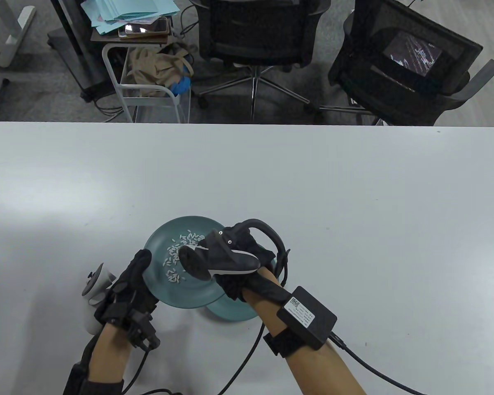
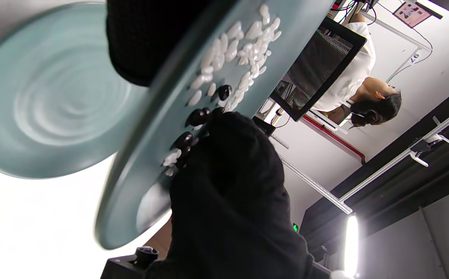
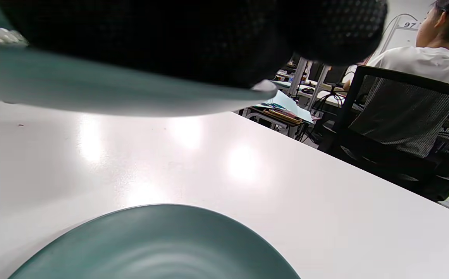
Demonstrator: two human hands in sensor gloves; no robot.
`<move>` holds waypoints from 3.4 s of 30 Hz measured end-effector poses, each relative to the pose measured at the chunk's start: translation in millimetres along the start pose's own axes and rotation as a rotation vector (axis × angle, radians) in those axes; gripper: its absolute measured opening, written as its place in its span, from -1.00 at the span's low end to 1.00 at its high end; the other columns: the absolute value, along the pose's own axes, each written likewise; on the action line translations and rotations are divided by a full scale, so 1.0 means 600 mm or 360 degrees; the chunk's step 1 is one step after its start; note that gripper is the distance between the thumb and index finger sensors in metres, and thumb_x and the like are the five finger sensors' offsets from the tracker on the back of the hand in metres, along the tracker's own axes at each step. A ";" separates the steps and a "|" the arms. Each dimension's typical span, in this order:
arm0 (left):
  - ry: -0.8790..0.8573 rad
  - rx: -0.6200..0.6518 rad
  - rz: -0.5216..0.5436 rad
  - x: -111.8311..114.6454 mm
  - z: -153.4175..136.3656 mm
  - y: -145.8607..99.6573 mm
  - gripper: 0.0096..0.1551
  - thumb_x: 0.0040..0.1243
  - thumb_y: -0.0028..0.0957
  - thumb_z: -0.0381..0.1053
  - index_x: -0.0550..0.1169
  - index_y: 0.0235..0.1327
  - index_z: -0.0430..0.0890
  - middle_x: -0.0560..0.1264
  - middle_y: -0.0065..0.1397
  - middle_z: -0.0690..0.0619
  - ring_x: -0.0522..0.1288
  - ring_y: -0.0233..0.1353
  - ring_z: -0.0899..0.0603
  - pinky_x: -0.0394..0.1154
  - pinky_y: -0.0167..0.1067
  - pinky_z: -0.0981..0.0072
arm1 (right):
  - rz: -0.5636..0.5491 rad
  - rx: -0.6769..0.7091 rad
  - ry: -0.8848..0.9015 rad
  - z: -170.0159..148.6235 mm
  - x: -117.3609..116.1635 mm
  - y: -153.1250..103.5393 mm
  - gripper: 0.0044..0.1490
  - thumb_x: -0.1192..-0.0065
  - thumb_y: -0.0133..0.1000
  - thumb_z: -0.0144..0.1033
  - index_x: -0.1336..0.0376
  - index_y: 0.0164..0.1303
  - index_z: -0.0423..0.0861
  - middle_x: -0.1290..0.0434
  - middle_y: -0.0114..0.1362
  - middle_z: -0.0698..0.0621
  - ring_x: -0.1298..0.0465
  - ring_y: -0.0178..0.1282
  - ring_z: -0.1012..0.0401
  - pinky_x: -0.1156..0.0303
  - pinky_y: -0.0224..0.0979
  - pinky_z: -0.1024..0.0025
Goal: Pick coffee beans with hand pinch into plate
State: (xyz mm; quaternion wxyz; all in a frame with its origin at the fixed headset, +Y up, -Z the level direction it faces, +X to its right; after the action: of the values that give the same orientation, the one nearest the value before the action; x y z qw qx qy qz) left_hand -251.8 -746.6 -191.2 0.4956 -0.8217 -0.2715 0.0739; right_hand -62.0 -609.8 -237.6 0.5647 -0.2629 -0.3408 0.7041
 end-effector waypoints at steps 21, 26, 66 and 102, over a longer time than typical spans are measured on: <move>0.0012 0.0053 0.0062 -0.009 0.007 -0.005 -0.29 -0.17 0.05 0.40 0.09 0.46 0.22 0.39 0.44 0.06 0.58 0.30 -0.09 0.62 0.15 0.23 | -0.0853 -0.0279 0.0362 -0.046 0.049 -0.112 -0.57 -0.36 -0.02 -0.16 -0.43 0.04 0.03 -0.58 0.12 -0.08 -0.56 -0.21 0.18 -0.46 0.09 0.00; -0.0023 0.0072 0.0063 -0.013 0.008 -0.007 -0.29 -0.17 0.05 0.40 0.09 0.46 0.23 0.39 0.44 0.07 0.58 0.30 -0.08 0.61 0.15 0.24 | -0.0904 -0.0454 0.0494 -0.062 0.008 -0.139 -0.57 -0.35 -0.01 -0.16 -0.42 0.05 0.02 -0.58 0.13 -0.08 -0.56 -0.20 0.18 -0.46 0.09 0.00; -0.0080 0.0016 0.0011 -0.008 -0.006 -0.001 -0.28 -0.18 0.02 0.43 0.11 0.45 0.27 0.41 0.42 0.12 0.59 0.28 -0.04 0.62 0.14 0.29 | -0.0285 -0.0473 0.0515 -0.035 -0.193 -0.098 -0.54 -0.36 0.01 -0.19 -0.38 0.10 -0.01 -0.58 0.14 -0.09 -0.58 -0.17 0.14 -0.45 0.11 -0.03; -0.0100 0.0020 0.0005 -0.008 -0.009 0.000 -0.28 -0.20 0.01 0.44 0.09 0.44 0.25 0.40 0.42 0.13 0.59 0.28 -0.03 0.62 0.14 0.31 | -0.1092 -0.0589 0.0509 -0.052 0.060 -0.155 -0.48 -0.41 0.00 -0.17 -0.36 0.16 0.00 -0.59 0.18 -0.10 -0.59 -0.12 0.08 -0.42 0.10 -0.04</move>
State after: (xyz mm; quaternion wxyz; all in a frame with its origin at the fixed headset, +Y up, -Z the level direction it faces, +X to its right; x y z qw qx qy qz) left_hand -253.5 -753.3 -189.4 0.4918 -0.8163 -0.2852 0.1023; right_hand 10.9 -556.8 -184.3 0.7556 -0.3371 -0.4374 0.3525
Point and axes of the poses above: the tracker on the back of each hand, its own z axis roughly to the thumb side, its own y axis roughly from the wrist to the fingertips, x = y × z, the point moved 1 cm from there along y, roughly from the wrist to the fingertips
